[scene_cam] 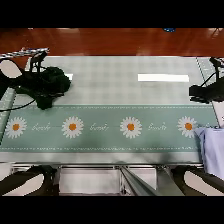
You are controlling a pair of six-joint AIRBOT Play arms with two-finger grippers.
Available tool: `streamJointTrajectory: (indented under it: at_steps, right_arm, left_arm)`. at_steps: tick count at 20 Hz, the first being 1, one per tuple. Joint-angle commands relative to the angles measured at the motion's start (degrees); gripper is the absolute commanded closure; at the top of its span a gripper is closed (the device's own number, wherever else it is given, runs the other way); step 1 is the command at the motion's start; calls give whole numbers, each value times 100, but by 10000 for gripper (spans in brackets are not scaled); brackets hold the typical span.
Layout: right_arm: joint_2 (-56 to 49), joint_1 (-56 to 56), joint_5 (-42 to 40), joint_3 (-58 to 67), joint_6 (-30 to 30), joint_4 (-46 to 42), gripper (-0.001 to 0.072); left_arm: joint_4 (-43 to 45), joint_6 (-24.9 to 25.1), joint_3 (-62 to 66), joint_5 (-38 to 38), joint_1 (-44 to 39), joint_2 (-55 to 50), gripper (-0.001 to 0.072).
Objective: Fold the shirts.
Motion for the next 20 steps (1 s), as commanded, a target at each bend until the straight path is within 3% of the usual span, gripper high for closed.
streamJointTrajectory:
  at_steps: [1,13,18,19,20]
  right_arm:
    - [-4,2,0,2,0,0,691]
    - [-4,2,-9,2,2,4,691]
    - [-9,-2,-654,2,2,-44,690]
    - [-9,-2,-748,2,4,-31,657]
    - [-9,0,-756,0,2,-24,464]
  left_arm:
    - [-2,-2,0,4,0,-2,687]
    - [2,-2,0,22,0,-2,687]
    - [66,-2,0,330,2,-9,685]
    - [201,-2,0,758,2,-13,649]
    - [321,-2,4,1174,7,-13,540]
